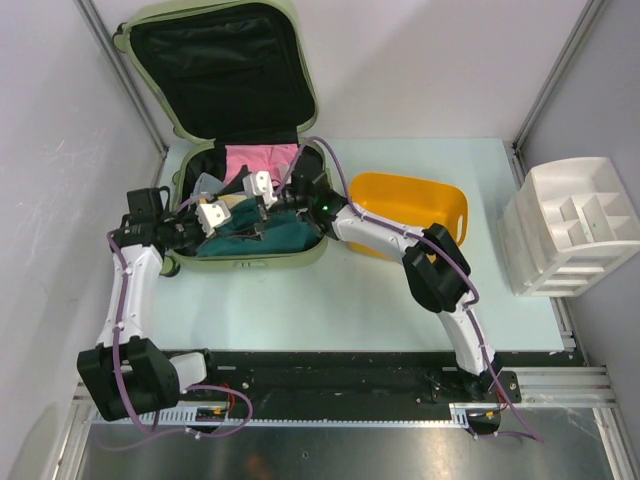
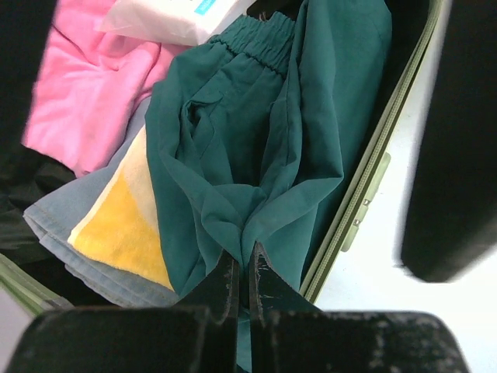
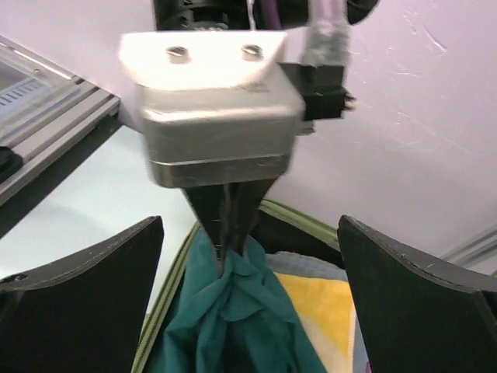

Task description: Open, take out, and arrange the luggage

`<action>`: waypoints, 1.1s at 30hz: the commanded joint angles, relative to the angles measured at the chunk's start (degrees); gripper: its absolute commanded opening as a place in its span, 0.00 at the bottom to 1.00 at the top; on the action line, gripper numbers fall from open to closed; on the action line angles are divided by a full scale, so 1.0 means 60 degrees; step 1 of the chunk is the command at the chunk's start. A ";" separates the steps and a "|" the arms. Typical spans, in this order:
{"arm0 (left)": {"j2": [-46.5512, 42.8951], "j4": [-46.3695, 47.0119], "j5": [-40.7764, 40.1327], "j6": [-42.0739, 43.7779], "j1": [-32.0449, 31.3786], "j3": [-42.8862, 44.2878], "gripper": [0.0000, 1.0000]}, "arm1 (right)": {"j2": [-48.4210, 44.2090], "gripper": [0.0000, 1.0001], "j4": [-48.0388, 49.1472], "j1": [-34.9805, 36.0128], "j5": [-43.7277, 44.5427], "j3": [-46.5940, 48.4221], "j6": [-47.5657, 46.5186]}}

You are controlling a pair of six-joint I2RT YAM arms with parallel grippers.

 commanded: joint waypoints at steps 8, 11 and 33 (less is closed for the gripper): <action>-0.0908 -0.0052 0.0774 0.0212 -0.0035 0.0197 0.00 | 0.1038 1.00 -0.2381 -0.0134 -0.0085 0.0885 -0.1291; -0.1084 -0.0052 0.0745 0.0226 -0.0035 0.0197 0.00 | 0.1170 0.98 -0.2865 -0.0280 0.0062 0.0928 -0.1717; -0.1407 -0.0037 0.0833 -0.0227 0.0024 0.0592 0.00 | 0.1009 0.12 -0.6412 -0.1468 0.0734 0.0636 -0.3769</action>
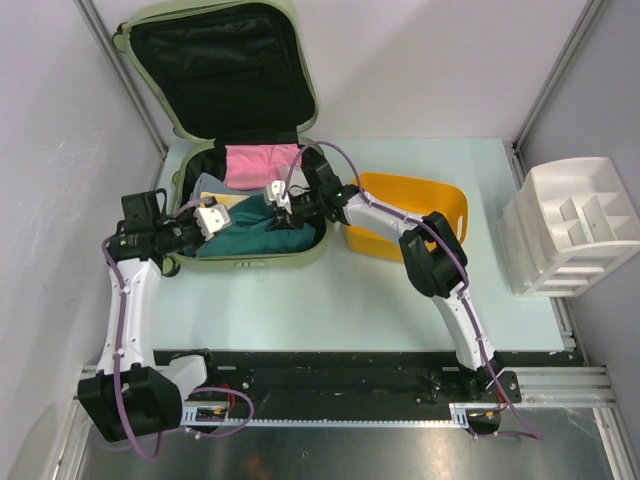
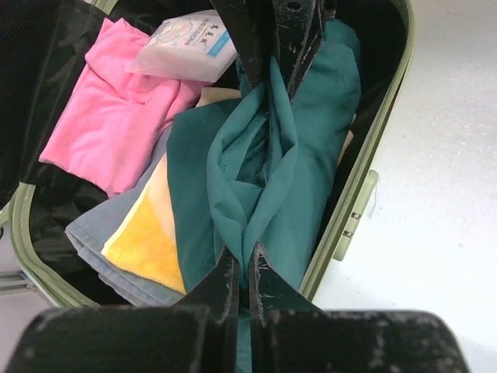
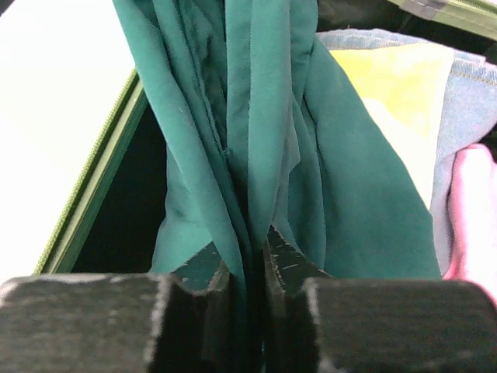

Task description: Open, take out, and arrange the luggage

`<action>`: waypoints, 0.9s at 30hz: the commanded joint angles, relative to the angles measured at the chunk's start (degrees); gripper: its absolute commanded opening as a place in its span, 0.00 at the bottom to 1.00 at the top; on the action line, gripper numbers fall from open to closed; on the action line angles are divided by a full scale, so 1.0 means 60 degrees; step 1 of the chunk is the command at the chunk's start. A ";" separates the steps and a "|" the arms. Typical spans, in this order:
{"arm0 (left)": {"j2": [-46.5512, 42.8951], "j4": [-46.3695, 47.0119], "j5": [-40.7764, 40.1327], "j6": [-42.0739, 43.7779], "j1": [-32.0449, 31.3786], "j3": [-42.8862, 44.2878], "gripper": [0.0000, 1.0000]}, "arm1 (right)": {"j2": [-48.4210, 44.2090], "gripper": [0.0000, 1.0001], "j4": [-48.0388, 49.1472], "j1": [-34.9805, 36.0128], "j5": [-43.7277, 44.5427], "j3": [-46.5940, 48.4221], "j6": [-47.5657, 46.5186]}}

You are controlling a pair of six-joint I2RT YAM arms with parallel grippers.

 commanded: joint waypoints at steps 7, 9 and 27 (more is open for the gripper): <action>-0.0190 0.0054 0.0615 -0.1160 0.0115 0.1247 0.00 | -0.0972 0.00 0.0442 -0.0108 0.2021 0.0111 0.1835; -0.0146 0.0054 0.0615 -0.1278 0.0100 0.1481 0.00 | -0.1192 0.00 0.0327 -0.0226 0.2299 0.0490 0.2187; 0.1405 0.0434 0.1538 -0.3154 -0.0660 0.4689 0.00 | -0.3917 0.00 -0.1138 -0.1426 0.3736 0.0683 0.2203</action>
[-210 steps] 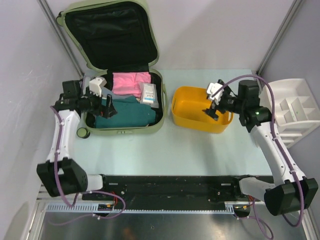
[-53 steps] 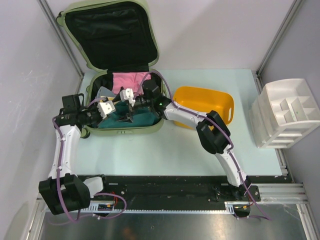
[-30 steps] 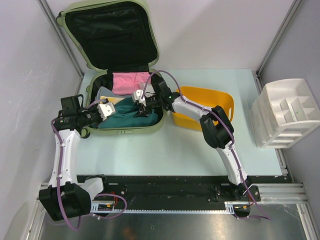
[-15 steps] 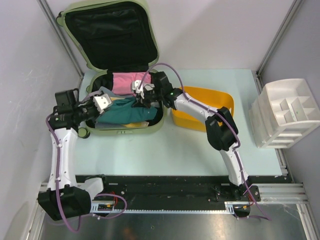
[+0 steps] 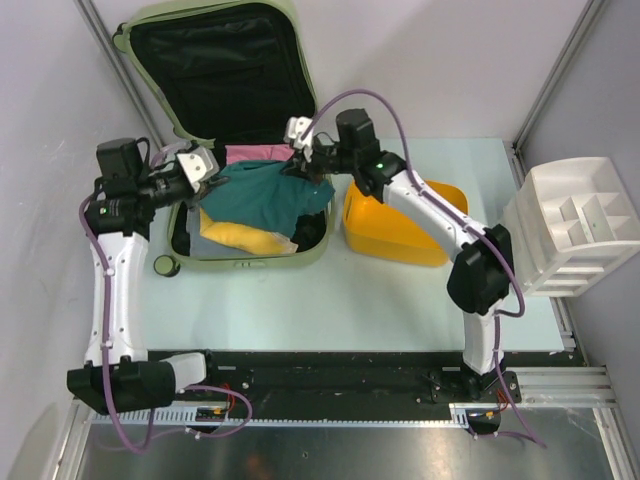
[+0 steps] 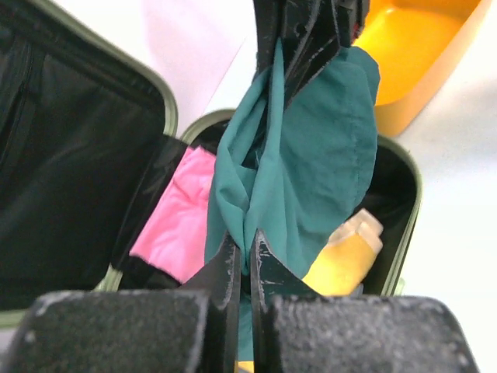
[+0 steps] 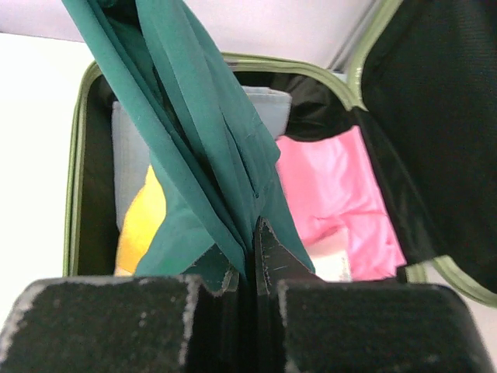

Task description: Open, take out, and arrange the luggage

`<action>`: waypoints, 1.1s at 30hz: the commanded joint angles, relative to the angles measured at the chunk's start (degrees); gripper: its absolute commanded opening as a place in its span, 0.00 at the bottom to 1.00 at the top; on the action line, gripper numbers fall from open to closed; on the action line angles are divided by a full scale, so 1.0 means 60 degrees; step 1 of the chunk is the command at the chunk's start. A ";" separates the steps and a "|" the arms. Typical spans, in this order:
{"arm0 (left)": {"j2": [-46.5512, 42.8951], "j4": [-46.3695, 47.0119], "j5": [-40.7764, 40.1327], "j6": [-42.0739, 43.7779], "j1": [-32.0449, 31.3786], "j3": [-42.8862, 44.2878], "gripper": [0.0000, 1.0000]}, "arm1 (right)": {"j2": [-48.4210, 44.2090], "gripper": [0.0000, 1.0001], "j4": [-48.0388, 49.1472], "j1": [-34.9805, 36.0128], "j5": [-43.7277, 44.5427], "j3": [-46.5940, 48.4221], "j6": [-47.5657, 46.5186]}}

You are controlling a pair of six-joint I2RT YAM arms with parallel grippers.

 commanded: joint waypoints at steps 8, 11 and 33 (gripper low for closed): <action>0.0776 0.0538 0.0022 -0.0659 -0.0327 0.1217 0.00 | -0.0982 0.00 -0.0469 -0.0950 0.1402 0.0574 -0.0296; 0.0747 0.0640 -0.0080 -0.0629 -0.0327 0.1231 0.00 | -0.0967 0.00 -0.0527 -0.0964 0.1490 0.0720 -0.0530; 0.0747 0.1519 -0.0462 -0.1479 -0.0327 0.3063 0.00 | -0.0279 0.00 0.0484 -0.0920 0.1827 0.3400 0.0085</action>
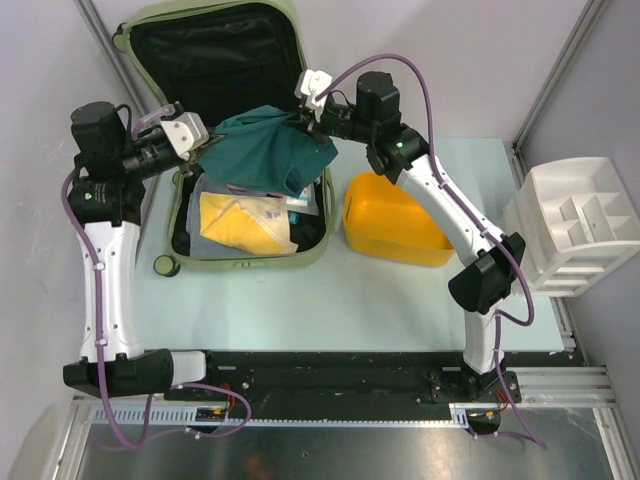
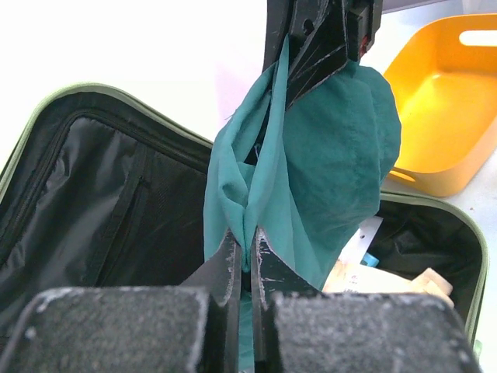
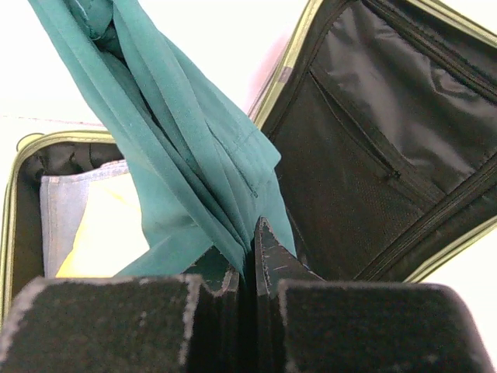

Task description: Open, take out, and arrange the luggage

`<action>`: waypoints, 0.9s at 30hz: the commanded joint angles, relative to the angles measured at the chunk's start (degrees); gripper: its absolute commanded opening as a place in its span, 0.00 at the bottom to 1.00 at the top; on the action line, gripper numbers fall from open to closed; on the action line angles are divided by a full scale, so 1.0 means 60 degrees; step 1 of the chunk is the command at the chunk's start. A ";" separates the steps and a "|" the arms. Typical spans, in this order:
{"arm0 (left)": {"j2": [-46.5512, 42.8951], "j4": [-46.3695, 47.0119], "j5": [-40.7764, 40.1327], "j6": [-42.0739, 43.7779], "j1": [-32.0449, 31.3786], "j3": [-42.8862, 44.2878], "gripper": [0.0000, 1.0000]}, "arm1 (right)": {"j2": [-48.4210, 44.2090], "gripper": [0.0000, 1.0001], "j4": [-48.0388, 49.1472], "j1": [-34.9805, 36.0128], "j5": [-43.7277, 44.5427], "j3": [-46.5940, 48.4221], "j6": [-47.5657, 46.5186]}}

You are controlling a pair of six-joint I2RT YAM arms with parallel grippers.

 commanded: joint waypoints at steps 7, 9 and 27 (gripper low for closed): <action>0.0121 0.1151 -0.0734 -0.1016 -0.0456 0.0444 0.00 | -0.0126 0.00 0.0284 -0.1047 0.1655 0.1383 -0.0393; 0.0384 0.1663 -0.0822 -0.1249 -0.1158 0.0444 0.00 | -0.0490 0.00 0.0050 -0.1164 0.1831 0.1223 -0.0876; 0.4691 0.8740 -0.1497 -0.2717 -0.5115 0.0665 0.00 | -0.4021 0.00 0.0504 -0.4766 0.2580 -0.3580 -0.5007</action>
